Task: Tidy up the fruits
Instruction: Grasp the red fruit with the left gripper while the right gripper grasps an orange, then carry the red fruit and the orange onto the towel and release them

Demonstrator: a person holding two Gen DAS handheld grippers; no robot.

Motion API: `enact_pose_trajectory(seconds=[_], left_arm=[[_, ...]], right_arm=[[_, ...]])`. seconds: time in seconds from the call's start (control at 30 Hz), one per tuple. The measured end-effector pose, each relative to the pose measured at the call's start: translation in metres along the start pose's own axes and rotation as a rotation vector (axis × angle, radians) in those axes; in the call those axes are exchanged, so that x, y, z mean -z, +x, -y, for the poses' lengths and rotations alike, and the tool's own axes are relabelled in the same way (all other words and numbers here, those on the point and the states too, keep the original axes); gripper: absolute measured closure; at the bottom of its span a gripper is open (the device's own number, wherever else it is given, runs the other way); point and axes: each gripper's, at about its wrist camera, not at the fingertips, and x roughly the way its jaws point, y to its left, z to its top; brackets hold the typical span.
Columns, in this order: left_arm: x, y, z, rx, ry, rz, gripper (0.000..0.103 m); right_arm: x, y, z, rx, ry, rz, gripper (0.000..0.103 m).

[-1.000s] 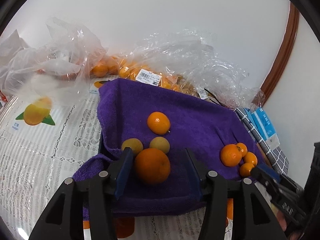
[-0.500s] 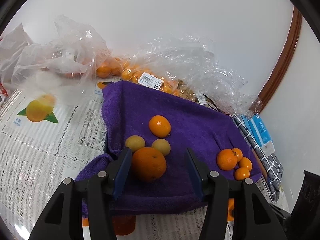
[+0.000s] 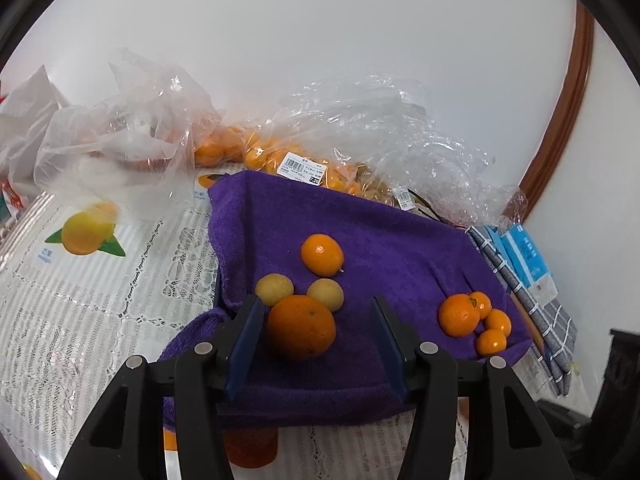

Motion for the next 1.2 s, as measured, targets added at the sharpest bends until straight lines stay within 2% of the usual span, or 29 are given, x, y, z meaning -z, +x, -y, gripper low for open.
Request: enact_pose_trajectory(seconds=[0.17, 0.27, 0.33, 0.4, 0.5, 0.57, 0.67, 0.87, 0.97, 1.0, 1.13, 1.2], left_arm=[[0.004, -0.009, 0.009, 0.031, 0.043, 0.013, 0.051], [0.016, -0.021, 0.023, 0.073, 0.116, 0.014, 0.051], [0.025, -0.03, 0.036, 0.134, 0.177, 0.007, 0.051], [0.04, -0.033, 0.055, 0.173, 0.269, -0.029, 0.051], [0.054, -0.028, 0.076, 0.163, 0.393, -0.098, 0.051], [0.058, -0.026, 0.079, 0.171, 0.422, -0.128, 0.051], [0.06, -0.022, 0.08, 0.189, 0.441, -0.162, 0.051], [0.061, 0.0, 0.081, 0.144, 0.438, -0.266, 0.051], [0.067, 0.002, 0.091, 0.125, 0.492, -0.278, 0.054], [0.07, 0.001, 0.095, 0.112, 0.518, -0.278, 0.055], [0.071, 0.003, 0.098, 0.083, 0.532, -0.287, 0.08], [0.068, 0.002, 0.095, 0.098, 0.507, -0.29, 0.081]], right_arm=[[0.006, -0.028, 0.024, 0.15, 0.021, 0.09, 0.062], [0.016, -0.045, 0.046, 0.153, 0.078, 0.116, 0.062], [0.022, -0.057, 0.058, 0.145, 0.122, 0.141, 0.062], [0.025, -0.062, 0.063, 0.167, 0.132, 0.148, 0.062], [0.026, -0.06, 0.06, 0.174, 0.127, 0.149, 0.062], [0.025, -0.058, 0.056, 0.184, 0.102, 0.143, 0.062], [0.025, -0.057, 0.054, 0.176, 0.093, 0.139, 0.062], [0.024, -0.054, 0.053, 0.149, 0.091, 0.136, 0.062], [0.023, -0.053, 0.05, 0.145, 0.079, 0.138, 0.062], [0.023, -0.053, 0.05, 0.145, 0.076, 0.139, 0.062], [0.023, -0.053, 0.05, 0.141, 0.079, 0.139, 0.062], [0.023, -0.053, 0.051, 0.139, 0.087, 0.142, 0.062]])
